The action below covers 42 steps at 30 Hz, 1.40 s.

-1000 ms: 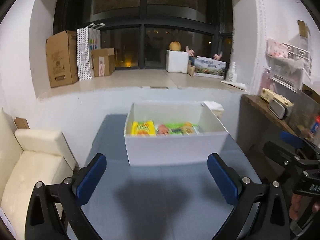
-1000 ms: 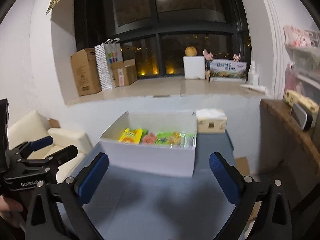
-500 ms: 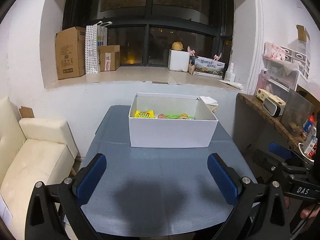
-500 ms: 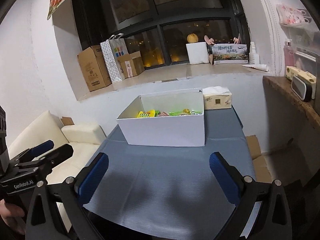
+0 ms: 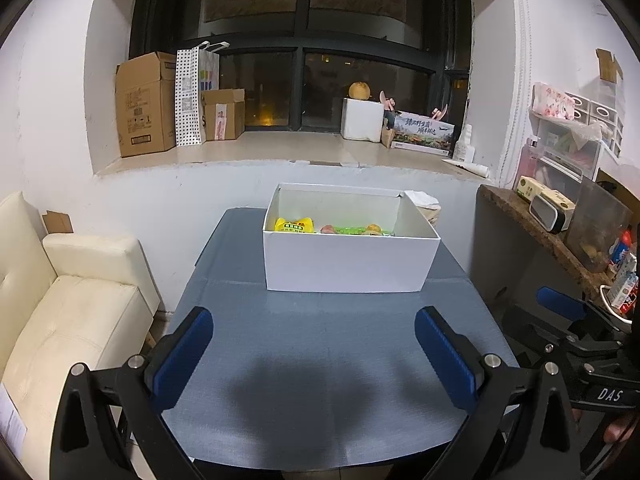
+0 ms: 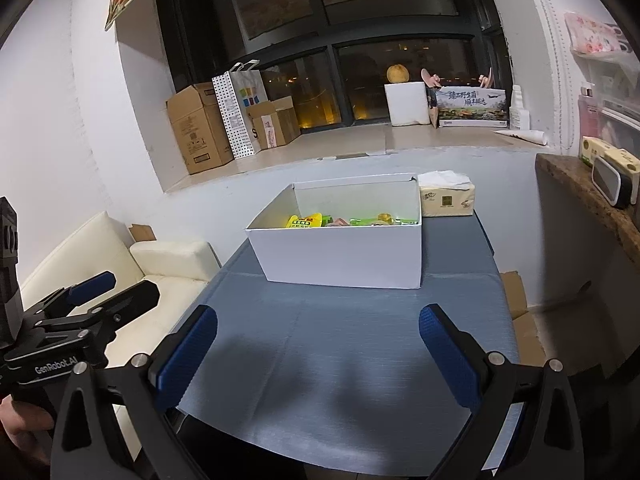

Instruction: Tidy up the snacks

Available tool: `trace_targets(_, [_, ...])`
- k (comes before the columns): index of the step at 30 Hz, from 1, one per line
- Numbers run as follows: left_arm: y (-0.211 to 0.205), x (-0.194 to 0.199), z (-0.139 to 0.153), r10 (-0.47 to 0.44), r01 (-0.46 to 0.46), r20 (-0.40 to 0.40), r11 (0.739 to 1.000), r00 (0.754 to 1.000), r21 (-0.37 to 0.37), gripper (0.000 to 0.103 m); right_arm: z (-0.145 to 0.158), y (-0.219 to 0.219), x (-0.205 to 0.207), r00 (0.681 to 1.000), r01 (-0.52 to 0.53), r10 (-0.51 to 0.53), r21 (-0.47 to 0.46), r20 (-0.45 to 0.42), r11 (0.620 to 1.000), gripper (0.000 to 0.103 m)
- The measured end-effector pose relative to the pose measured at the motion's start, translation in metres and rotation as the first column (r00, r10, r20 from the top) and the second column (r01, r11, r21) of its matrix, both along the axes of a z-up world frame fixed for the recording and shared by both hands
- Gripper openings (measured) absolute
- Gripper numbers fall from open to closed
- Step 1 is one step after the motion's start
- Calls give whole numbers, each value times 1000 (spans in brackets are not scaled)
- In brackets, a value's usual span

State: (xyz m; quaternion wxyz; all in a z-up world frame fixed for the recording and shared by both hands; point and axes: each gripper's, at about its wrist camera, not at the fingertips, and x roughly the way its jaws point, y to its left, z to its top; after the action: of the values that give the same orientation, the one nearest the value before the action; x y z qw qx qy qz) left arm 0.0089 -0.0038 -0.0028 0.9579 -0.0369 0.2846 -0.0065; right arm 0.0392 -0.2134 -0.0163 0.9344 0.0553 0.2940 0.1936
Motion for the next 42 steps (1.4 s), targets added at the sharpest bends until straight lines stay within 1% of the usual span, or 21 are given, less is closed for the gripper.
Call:
trace_targets(23, [-3,2,-4,-9,9,-16,1000,1000,5,103,6,1,-6,1000,1,-1,-6,15,1000,103])
trace_targets(42, [-3,2,-4,-15,15,-20,1000,1000,0,103,6,4,-7,1000,-1,2,-13,6,1000,103])
